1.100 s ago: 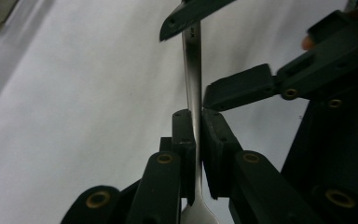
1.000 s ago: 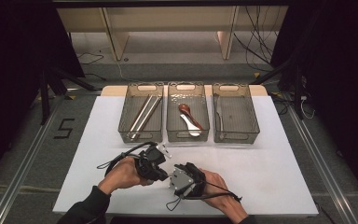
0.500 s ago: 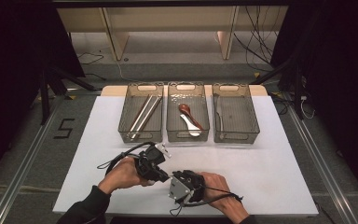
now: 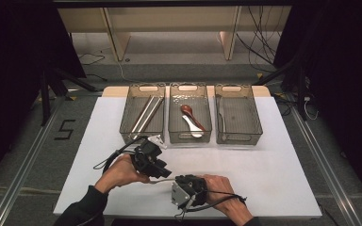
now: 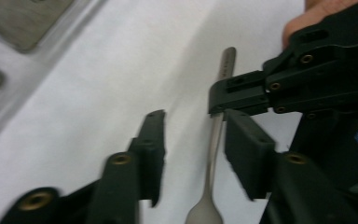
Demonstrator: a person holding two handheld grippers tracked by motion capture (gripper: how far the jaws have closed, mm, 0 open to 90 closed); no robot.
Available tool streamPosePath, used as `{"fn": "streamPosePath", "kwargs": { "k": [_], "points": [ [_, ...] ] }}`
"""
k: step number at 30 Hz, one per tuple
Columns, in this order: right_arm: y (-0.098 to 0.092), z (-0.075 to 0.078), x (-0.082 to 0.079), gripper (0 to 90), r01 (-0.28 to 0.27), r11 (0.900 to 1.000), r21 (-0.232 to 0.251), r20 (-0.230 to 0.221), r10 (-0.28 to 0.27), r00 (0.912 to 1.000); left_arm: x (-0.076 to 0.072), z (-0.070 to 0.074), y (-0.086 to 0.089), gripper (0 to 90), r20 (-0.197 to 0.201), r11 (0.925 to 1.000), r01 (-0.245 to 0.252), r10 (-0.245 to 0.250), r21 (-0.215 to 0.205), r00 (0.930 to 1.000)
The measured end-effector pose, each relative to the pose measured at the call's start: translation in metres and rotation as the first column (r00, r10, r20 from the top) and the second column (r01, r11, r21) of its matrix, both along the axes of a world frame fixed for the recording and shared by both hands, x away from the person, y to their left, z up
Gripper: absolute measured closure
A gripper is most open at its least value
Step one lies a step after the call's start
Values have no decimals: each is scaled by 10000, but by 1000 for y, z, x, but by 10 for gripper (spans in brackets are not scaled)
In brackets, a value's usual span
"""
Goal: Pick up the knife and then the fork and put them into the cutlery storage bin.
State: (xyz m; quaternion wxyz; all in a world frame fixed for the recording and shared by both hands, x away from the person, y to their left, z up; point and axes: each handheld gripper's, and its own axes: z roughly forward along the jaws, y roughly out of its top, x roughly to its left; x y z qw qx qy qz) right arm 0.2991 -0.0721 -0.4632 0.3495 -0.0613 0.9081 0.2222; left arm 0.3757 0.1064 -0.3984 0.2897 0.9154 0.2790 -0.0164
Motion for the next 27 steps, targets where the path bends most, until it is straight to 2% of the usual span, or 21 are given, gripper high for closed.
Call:
{"fn": "streamPosePath", "kwargs": {
  "k": [2,3,5,6,10,11,12,13,16,20,21,27],
  "points": [
    [-1,1,0,878,276,9996,-9,-47,-276,9996,2,3,4,494,125,9995,-229,232,-207,9997],
    [-2,1,1,878,278,9996,-34,16,-277,9996,2,4,6,454,162,9988,-362,368,-329,9992],
    [-4,1,4,878,8,9999,-144,36,-7,10000,3,6,8,434,256,9975,-549,561,-446,9981],
    [-6,2,4,878,257,9996,-128,40,-256,9997,4,7,9,414,329,9970,-618,633,-471,9974],
    [-13,1,7,878,507,9986,-147,42,-506,9987,7,11,16,351,520,9924,-1022,1058,-682,9930],
    [-15,2,9,878,461,9985,-301,118,-457,9989,7,12,18,333,569,9899,-1182,1228,-778,9908],
    [-17,3,10,878,447,9980,-458,183,-439,9989,8,12,20,325,604,9884,-1253,1307,-852,9896],
    [-19,2,10,878,625,9977,-248,141,-622,9980,9,13,22,317,626,9861,-1369,1431,-942,9877],
    [-26,4,12,878,839,9961,-280,243,-832,9962,11,15,29,287,688,9829,-1565,1635,-975,9841],
    [-35,8,15,878,1108,9935,-276,298,-1100,9935,14,16,38,269,779,9745,-1872,1976,-1238,9772],
    [-37,8,15,878,1371,9904,-163,204,-1368,9904,14,17,41,266,807,9731,-1923,2033,-1269,9758],
    [-51,13,20,878,1804,9836,-66,224,-1802,9834,14,16,47,252,982,9652,-2194,2344,-1425,9672]
  ]
}}
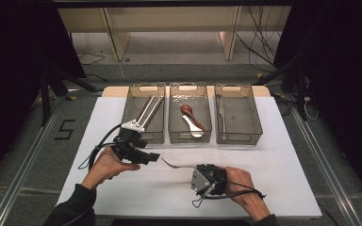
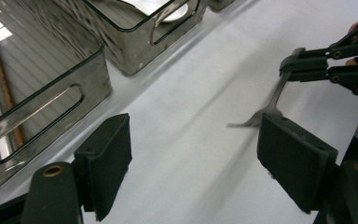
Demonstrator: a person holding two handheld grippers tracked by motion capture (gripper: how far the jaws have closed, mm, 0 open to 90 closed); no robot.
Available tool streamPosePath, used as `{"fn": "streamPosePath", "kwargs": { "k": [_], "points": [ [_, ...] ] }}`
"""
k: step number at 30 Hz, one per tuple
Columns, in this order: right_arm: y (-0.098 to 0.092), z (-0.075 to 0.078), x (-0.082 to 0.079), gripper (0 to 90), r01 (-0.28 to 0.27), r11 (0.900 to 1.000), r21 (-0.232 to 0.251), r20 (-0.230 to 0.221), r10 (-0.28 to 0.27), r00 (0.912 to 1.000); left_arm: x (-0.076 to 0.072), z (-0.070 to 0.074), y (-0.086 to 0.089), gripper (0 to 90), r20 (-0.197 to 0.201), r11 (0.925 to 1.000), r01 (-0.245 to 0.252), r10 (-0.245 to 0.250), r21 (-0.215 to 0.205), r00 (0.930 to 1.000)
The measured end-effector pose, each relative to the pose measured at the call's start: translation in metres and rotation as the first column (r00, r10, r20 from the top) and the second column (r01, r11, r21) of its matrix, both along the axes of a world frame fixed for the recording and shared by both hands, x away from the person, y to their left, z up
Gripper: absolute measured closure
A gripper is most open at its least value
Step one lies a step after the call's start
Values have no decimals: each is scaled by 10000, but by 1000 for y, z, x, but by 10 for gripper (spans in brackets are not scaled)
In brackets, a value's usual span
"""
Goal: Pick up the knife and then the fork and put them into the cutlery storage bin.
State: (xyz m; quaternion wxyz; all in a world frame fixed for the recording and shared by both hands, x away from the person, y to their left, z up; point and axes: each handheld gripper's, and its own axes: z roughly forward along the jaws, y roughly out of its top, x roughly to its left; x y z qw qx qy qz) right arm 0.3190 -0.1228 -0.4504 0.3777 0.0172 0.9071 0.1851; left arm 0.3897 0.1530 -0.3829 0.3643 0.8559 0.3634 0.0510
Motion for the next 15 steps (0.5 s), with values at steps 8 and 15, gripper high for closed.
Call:
{"fn": "streamPosePath", "kwargs": {
  "k": [8,15],
  "points": [
    [-17,8,7,878,790,9964,316,-128,-786,9968,-3,-2,11,216,506,9988,-277,298,-405,9983],
    [-28,16,14,878,1501,9842,939,-572,-1451,9878,-11,-15,15,189,842,9967,-521,573,-626,9948]
  ]
}}
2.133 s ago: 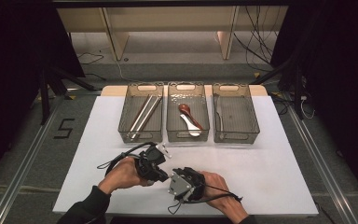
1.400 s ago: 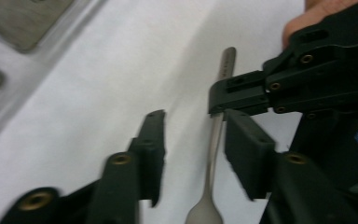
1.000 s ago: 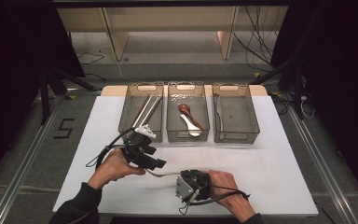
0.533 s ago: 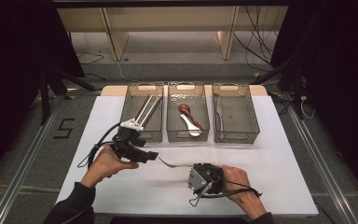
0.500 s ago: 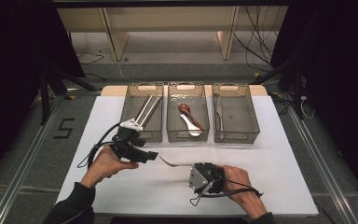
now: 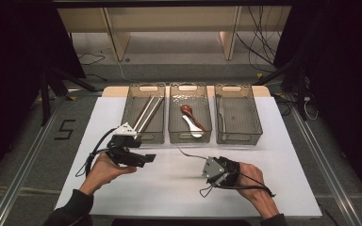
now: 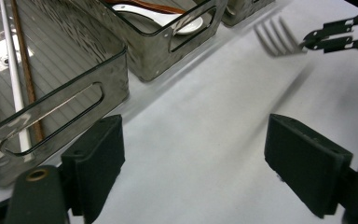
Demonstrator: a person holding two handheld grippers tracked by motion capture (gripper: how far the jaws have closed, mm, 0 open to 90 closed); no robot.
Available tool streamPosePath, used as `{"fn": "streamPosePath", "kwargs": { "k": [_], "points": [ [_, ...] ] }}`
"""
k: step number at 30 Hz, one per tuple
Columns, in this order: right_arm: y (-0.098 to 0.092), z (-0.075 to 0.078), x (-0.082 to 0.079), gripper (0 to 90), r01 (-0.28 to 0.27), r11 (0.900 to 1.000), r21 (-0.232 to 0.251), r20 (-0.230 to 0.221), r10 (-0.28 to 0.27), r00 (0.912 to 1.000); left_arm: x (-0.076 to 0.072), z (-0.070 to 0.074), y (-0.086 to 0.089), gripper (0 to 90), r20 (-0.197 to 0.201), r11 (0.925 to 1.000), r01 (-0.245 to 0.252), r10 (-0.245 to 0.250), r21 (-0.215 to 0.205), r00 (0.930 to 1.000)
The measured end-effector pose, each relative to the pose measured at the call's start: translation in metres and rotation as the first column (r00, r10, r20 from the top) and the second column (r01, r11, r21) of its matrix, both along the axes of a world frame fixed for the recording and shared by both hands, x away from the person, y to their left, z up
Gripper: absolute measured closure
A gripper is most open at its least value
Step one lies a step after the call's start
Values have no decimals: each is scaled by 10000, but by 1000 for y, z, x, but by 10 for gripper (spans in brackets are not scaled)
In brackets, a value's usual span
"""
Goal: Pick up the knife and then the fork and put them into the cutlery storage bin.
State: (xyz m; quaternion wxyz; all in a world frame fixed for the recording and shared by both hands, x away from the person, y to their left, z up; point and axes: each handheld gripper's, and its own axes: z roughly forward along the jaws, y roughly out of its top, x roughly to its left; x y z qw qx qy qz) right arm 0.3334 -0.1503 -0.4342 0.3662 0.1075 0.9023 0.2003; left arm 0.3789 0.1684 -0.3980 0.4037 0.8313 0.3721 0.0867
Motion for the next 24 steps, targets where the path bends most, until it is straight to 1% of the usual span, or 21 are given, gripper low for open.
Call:
{"fn": "streamPosePath", "kwargs": {
  "k": [3,4,5,7,10,13,14,17,18,19,21,22,24],
  "points": [
    [-5,4,4,878,308,9991,305,-176,-303,9994,-3,-5,0,186,25,9999,-3,3,-120,10000],
    [-6,5,6,877,380,9985,382,-171,-373,9992,-4,-7,0,183,81,9999,9,-8,-124,10000],
    [-8,7,7,877,479,9977,484,-261,-467,9986,-5,-8,0,182,70,9999,3,-2,-143,10000],
    [-11,9,10,877,663,9951,740,-393,-635,9972,-7,-11,0,181,171,9998,-16,19,-202,9999],
    [-16,13,15,877,869,9901,1104,-587,-808,9950,-9,-14,0,181,275,9996,-23,31,-281,9996],
    [-20,17,19,877,1055,9842,1424,-781,-951,9924,-12,-19,1,181,324,9989,-106,121,-467,9994],
    [-21,19,20,877,1147,9814,1538,-865,-1022,9910,-12,-20,1,181,329,9991,-90,104,-426,9994],
    [-26,23,27,877,1457,9700,1945,-1128,-1255,9857,-15,-24,3,181,466,9981,-63,92,-613,9989],
    [-28,24,30,877,1554,9660,2067,-1197,-1327,9839,-17,-26,3,181,567,9976,-73,112,-687,9983],
    [-29,26,32,877,1703,9611,2177,-1300,-1443,9810,-18,-27,4,181,568,9974,-86,127,-713,9983],
    [-33,29,37,877,1948,9495,2461,-1501,-1613,9754,-18,-30,4,174,599,9975,-164,205,-682,9980],
    [-34,31,39,877,2094,9420,2625,-1652,-1699,9715,-19,-31,5,172,676,9972,-209,258,-717,9974],
    [-38,34,43,877,2336,9289,2873,-1850,-1855,9651,-20,-33,7,172,675,9965,-286,339,-786,9971]
  ]
}}
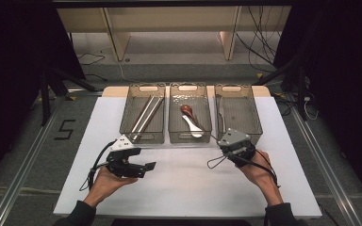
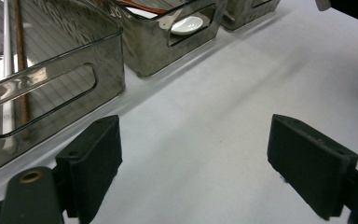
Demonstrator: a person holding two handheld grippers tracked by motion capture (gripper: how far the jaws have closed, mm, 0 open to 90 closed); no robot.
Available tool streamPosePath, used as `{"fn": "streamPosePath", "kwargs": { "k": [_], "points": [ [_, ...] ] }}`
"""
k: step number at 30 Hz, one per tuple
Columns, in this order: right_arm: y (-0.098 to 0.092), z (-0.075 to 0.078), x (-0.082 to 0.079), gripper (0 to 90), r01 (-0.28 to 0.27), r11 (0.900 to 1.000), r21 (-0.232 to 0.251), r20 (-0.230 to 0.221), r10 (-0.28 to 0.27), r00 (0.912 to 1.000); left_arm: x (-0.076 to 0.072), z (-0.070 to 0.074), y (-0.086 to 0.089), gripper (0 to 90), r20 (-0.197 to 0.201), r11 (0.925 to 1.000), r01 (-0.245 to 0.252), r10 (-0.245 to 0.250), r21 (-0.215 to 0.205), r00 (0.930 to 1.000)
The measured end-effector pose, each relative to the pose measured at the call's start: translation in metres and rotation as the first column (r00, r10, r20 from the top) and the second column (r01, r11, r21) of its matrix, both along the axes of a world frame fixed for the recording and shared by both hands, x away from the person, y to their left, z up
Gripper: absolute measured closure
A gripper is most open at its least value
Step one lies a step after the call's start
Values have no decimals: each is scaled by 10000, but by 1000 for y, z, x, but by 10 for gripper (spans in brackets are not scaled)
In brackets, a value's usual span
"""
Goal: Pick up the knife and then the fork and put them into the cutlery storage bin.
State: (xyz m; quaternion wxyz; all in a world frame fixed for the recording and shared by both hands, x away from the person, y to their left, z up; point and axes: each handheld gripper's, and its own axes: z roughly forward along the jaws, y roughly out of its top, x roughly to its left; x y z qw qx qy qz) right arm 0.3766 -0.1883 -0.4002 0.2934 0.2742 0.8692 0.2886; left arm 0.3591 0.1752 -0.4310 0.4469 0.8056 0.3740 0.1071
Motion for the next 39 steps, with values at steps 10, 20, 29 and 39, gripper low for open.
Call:
{"fn": "streamPosePath", "kwargs": {
  "k": [10,20,29,39],
  "points": [
    [-13,12,21,877,697,9920,1053,-534,-643,9965,-7,-10,13,161,236,9995,-194,200,-236,9995],
    [-22,25,45,876,1417,9745,1739,-915,-1273,9876,-13,-13,23,159,503,9978,-470,494,-470,9975],
    [-32,31,67,876,2149,9538,2098,-1236,-1921,9735,-16,-16,28,159,570,9972,-573,600,-478,9966],
    [-42,34,84,875,2768,9318,2349,-1455,-2478,9578,-19,-18,32,159,694,9957,-730,769,-567,9946]
  ]
}}
